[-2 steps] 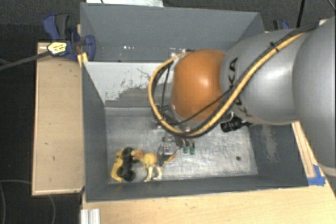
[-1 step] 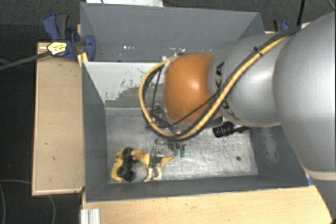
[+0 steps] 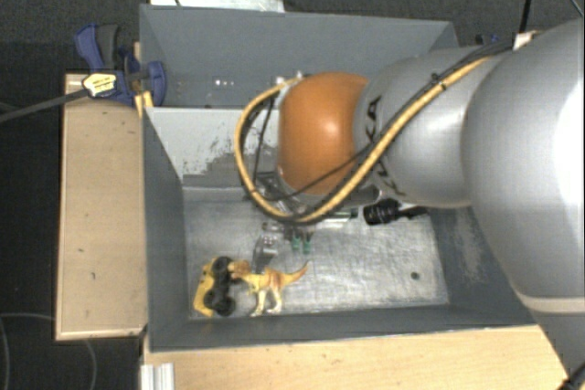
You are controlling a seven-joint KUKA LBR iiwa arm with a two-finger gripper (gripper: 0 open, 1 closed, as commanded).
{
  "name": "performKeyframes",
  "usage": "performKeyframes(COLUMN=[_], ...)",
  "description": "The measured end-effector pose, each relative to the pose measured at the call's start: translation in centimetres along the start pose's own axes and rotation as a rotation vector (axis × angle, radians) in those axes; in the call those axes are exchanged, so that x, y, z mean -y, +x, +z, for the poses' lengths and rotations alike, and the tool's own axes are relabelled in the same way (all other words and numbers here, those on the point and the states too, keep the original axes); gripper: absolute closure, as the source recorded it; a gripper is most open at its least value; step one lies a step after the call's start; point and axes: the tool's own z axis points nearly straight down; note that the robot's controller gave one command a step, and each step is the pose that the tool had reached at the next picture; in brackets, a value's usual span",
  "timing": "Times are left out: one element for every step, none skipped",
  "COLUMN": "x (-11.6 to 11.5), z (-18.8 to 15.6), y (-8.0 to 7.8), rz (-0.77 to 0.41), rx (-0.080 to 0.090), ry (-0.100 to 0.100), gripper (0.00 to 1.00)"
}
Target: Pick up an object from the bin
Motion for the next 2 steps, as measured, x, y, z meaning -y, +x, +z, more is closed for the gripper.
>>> performKeyframes(x=[0.4, -4.2], z=[6.6, 6.4], y=[0.6, 3.6], rz=[0.104, -0.429], rx=[-0.001, 0.009], ry=[-0.007, 0.019], gripper=[0.00, 1.00])
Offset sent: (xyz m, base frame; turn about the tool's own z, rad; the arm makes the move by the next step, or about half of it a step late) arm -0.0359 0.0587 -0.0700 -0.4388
